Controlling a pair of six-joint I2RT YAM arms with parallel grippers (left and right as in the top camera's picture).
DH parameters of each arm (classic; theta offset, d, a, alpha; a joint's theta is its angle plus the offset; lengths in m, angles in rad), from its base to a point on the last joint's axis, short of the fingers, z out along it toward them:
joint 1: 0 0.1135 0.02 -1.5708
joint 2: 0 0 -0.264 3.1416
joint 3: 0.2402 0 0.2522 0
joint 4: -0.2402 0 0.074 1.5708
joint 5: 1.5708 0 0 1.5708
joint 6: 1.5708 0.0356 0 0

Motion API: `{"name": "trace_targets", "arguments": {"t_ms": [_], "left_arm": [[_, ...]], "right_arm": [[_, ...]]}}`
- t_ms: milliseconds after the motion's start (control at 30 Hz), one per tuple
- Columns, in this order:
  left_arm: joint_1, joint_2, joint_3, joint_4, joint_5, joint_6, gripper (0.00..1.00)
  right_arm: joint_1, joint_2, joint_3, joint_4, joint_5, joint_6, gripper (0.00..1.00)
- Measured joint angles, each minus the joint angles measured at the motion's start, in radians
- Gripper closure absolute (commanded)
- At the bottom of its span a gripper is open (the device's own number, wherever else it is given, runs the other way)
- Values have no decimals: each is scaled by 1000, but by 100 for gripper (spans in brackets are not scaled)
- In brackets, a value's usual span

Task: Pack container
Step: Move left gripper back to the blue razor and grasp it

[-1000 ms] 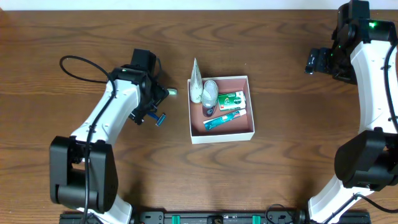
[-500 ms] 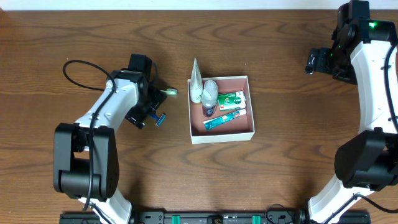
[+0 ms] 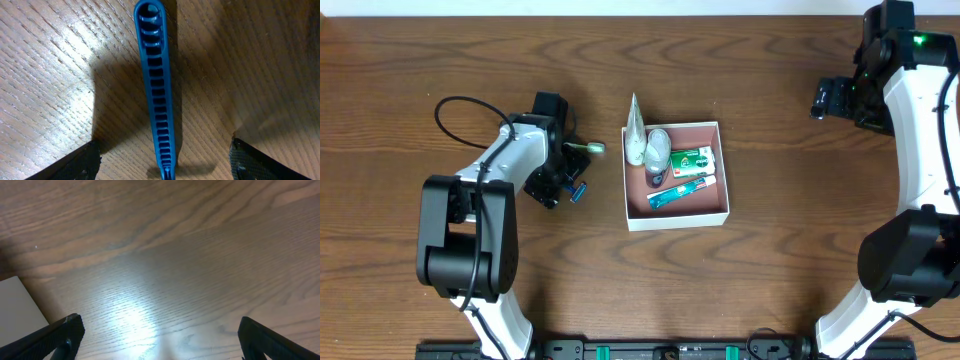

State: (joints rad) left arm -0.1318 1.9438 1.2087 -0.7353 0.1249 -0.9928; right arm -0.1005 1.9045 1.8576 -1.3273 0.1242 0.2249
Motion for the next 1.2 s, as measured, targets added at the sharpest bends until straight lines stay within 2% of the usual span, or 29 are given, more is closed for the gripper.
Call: {"name": "trace_targets", "arguments": {"t_ms": [133,200,300,367,467,1000,1100,1200], "left_arm": [[1,5,4,-5,-9,0,63],[1,5,5,-1,-11,10,65],[1,5,5,2,-12,22,76],[1,5,5,12,-11,37,88],[1,5,7,37,-8,87,93],[1,13,43,-10,7,270,94],[1,-21,51,-21,10,325,94],[1,-127,55,-23,11,385,94]], "right_arm": [[0,0,0,0,0,0,1],[0,0,0,0,0,0,1],[0,0,0,0,0,0,1],[0,0,0,0,0,0,1],[0,0,0,0,0,0,1],[0,0,0,0,0,0,1],[0,0,0,0,0,0,1],[0,0,0,0,0,0,1]]}}
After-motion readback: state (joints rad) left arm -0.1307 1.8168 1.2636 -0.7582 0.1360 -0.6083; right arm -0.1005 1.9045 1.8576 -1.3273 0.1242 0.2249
